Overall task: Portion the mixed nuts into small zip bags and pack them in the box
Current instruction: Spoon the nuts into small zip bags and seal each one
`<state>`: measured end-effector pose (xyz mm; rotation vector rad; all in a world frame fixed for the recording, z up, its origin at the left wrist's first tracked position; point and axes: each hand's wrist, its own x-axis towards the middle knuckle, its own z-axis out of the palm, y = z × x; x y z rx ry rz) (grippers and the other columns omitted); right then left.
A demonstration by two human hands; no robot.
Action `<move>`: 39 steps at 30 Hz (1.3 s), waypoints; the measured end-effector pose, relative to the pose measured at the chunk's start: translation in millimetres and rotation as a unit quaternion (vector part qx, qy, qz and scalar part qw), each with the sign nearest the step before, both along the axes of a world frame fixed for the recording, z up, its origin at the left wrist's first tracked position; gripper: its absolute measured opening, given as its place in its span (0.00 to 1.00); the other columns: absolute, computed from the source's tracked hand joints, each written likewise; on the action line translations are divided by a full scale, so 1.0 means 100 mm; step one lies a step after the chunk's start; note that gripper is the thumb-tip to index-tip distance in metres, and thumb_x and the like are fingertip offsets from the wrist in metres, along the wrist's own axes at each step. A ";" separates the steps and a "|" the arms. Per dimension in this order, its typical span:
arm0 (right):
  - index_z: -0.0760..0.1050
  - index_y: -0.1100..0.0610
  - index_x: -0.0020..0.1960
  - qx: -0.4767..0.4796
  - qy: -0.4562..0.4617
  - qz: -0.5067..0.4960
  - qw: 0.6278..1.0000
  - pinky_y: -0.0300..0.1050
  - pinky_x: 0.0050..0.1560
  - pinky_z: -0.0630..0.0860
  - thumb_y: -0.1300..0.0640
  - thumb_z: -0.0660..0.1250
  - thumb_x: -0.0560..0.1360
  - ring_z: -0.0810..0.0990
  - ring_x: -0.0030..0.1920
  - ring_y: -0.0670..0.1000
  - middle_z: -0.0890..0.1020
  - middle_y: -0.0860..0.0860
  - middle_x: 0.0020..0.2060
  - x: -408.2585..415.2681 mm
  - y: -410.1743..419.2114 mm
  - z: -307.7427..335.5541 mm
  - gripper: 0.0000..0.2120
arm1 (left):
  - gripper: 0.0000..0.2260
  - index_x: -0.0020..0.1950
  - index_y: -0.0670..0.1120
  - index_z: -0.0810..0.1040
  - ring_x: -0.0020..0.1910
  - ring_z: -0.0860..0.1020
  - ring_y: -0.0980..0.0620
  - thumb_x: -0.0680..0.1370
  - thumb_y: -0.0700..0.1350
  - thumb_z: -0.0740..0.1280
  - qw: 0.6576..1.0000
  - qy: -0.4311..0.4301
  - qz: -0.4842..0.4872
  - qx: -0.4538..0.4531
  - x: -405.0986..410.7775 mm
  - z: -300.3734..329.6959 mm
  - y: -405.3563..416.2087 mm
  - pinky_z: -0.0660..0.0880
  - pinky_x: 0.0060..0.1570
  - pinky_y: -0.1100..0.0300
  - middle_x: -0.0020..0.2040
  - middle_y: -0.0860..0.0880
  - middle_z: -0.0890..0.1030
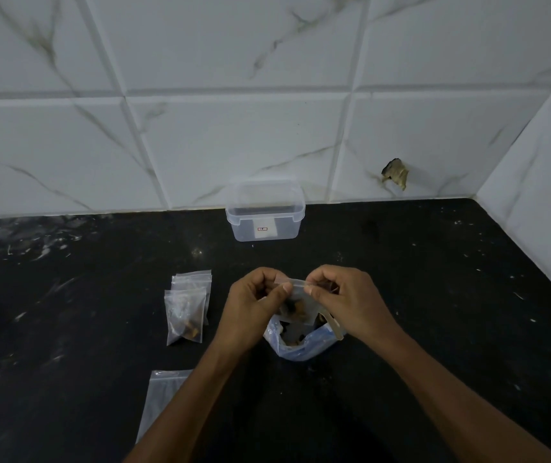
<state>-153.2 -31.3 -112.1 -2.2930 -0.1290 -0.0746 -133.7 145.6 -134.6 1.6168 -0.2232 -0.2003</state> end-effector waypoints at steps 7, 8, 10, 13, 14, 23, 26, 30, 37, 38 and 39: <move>0.79 0.49 0.47 0.054 0.039 0.000 0.998 0.31 0.41 0.75 0.58 0.70 0.74 0.79 0.43 0.38 0.81 0.42 0.40 0.02 0.01 -0.01 0.05 | 0.06 0.45 0.48 0.81 0.42 0.82 0.53 0.77 0.38 0.68 0.998 -0.017 0.004 0.060 0.03 -0.01 -0.02 0.79 0.43 0.63 0.41 0.48 0.84; 0.79 0.50 0.48 0.077 0.048 -0.006 0.996 0.33 0.41 0.77 0.59 0.70 0.74 0.80 0.42 0.39 0.81 0.44 0.40 0.01 0.00 -0.01 0.05 | 0.06 0.45 0.49 0.81 0.42 0.82 0.53 0.78 0.38 0.68 0.998 -0.017 0.012 0.062 0.04 -0.01 -0.01 0.80 0.43 0.63 0.41 0.48 0.84; 0.79 0.54 0.46 0.107 0.055 -0.016 0.993 0.36 0.38 0.79 0.61 0.70 0.74 0.81 0.39 0.42 0.82 0.47 0.38 0.00 -0.03 -0.02 0.04 | 0.06 0.45 0.49 0.80 0.43 0.82 0.55 0.78 0.39 0.68 0.997 -0.015 0.020 0.067 0.04 -0.01 0.01 0.80 0.43 0.64 0.42 0.49 0.83; 0.80 0.56 0.44 0.100 0.042 -0.023 0.994 0.36 0.37 0.78 0.62 0.69 0.75 0.80 0.36 0.42 0.82 0.47 0.36 -0.01 -0.04 -0.05 0.03 | 0.05 0.45 0.47 0.80 0.42 0.82 0.53 0.78 0.38 0.67 0.998 -0.012 0.007 0.056 0.02 0.01 0.02 0.80 0.42 0.64 0.43 0.47 0.83; 0.80 0.55 0.44 0.093 0.037 -0.023 0.995 0.36 0.37 0.78 0.62 0.69 0.75 0.80 0.36 0.42 0.81 0.47 0.36 -0.01 -0.03 -0.05 0.03 | 0.05 0.45 0.45 0.80 0.42 0.82 0.52 0.78 0.37 0.67 0.999 -0.009 0.002 0.046 0.02 0.02 0.02 0.79 0.41 0.63 0.42 0.46 0.83; 0.79 0.52 0.42 0.079 0.033 -0.015 0.996 0.36 0.38 0.77 0.62 0.70 0.74 0.80 0.36 0.42 0.81 0.46 0.35 -0.01 0.02 -0.12 0.06 | 0.04 0.45 0.47 0.82 0.39 0.84 0.53 0.77 0.39 0.70 0.998 -0.002 -0.024 0.060 0.03 -0.02 0.00 0.80 0.40 0.62 0.39 0.48 0.85; 0.79 0.51 0.47 0.058 0.040 0.003 0.998 0.37 0.42 0.78 0.61 0.70 0.74 0.80 0.40 0.42 0.81 0.45 0.38 -0.03 0.03 -0.13 0.05 | 0.03 0.47 0.46 0.82 0.39 0.84 0.53 0.77 0.40 0.69 0.997 -0.005 -0.030 0.074 0.03 -0.05 0.01 0.79 0.39 0.63 0.40 0.48 0.85; 0.79 0.51 0.48 0.028 0.027 0.009 0.999 0.34 0.40 0.75 0.59 0.69 0.75 0.79 0.40 0.40 0.80 0.43 0.38 -0.02 0.03 -0.14 0.04 | 0.03 0.46 0.47 0.82 0.40 0.84 0.54 0.77 0.40 0.70 0.997 -0.012 -0.020 0.073 0.00 -0.08 -0.01 0.79 0.40 0.63 0.41 0.49 0.84; 0.79 0.53 0.45 0.041 0.032 -0.006 0.999 0.32 0.36 0.73 0.60 0.69 0.75 0.78 0.37 0.39 0.79 0.43 0.35 -0.04 0.03 -0.16 0.03 | 0.06 0.44 0.47 0.81 0.45 0.82 0.56 0.78 0.38 0.67 0.998 -0.001 0.000 0.066 -0.04 -0.14 0.14 0.78 0.46 0.64 0.43 0.50 0.84; 0.79 0.53 0.45 0.046 0.039 -0.007 0.998 0.33 0.37 0.75 0.60 0.69 0.75 0.79 0.38 0.40 0.79 0.44 0.36 -0.04 0.04 -0.18 0.03 | 0.06 0.44 0.47 0.81 0.45 0.83 0.56 0.78 0.38 0.67 0.998 0.001 0.003 0.067 -0.05 -0.13 0.16 0.79 0.45 0.65 0.43 0.49 0.84; 0.79 0.53 0.46 0.055 0.050 -0.006 0.997 0.35 0.39 0.77 0.60 0.69 0.75 0.79 0.39 0.42 0.80 0.45 0.37 -0.03 0.06 -0.19 0.02 | 0.06 0.44 0.47 0.80 0.44 0.83 0.56 0.78 0.38 0.67 0.998 0.003 0.007 0.068 -0.07 -0.12 0.18 0.79 0.45 0.65 0.43 0.49 0.84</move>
